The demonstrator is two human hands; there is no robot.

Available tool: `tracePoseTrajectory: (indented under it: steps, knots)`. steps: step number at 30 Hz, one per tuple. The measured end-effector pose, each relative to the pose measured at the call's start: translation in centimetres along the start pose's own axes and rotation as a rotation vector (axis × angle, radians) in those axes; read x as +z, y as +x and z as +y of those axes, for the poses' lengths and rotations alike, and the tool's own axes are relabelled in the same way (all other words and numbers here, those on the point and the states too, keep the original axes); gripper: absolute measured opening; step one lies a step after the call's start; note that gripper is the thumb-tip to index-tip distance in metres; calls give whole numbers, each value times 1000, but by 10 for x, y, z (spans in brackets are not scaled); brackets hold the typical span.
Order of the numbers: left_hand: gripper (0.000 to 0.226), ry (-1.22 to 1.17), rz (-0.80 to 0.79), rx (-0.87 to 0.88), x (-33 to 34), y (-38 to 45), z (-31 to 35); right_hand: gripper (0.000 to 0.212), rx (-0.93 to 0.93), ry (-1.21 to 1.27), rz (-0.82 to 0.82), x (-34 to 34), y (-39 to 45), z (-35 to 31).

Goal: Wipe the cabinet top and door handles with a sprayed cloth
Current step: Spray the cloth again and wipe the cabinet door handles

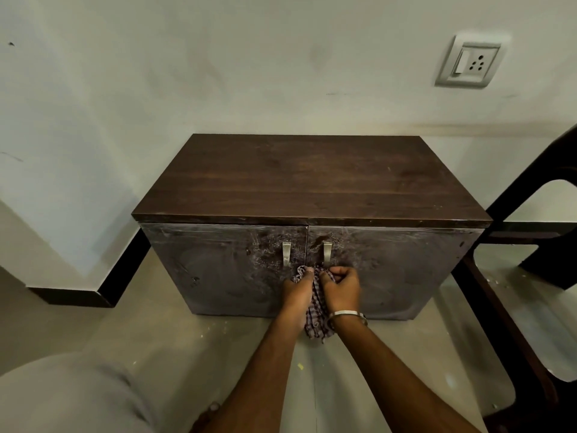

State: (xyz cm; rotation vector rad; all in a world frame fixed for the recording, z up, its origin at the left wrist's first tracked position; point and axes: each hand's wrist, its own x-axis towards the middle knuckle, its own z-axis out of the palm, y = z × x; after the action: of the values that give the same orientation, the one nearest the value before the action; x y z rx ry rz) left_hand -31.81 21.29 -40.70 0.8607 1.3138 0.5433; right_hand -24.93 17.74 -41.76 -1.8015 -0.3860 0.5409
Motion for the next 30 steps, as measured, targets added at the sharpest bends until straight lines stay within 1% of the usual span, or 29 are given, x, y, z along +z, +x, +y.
tracePoseTrajectory:
  steps: [2, 6, 9, 13, 15, 17, 21, 24, 27, 29, 30]
  knots:
    - [65, 15, -8, -11, -1, -1, 2, 17, 14, -3, 14, 0, 2, -1]
    - [64, 53, -12, -38, -8, -6, 3, 19, 64, 1, -11, 1, -5, -1]
    - [49, 62, -14, -15, -19, -15, -1, 19, 69, -9, -16, 1, -25, -1]
    - [30, 9, -59, 0, -39, -26, -2, 18, -55, 5, -10, 1, -54, -10]
    - [29, -47, -66, 60, -46, -28, -1, 16, -129, 38, -22, 2, -61, -18]
    - [31, -86, -22, 148, -51, -31, 2, 15, -199, 76, -36, 6, -64, -28]
    - [29, -172, 104, 252, -53, -39, 22, 12, -277, 110, -61, 18, -63, -53]
    - [34, -218, 166, 268, -55, -38, 37, 14, -256, 74, -54, 30, -54, -71]
    - [40, -164, 190, 246, -56, -31, 43, 16, -187, 71, -34, 37, -46, -79]
    - [54, -108, 188, 240, -55, -31, 46, 16, -162, 91, -5, 40, -45, -78]
    - [66, -91, 183, 233, -54, -33, 47, 16, -158, 103, 18, 40, -46, -76]
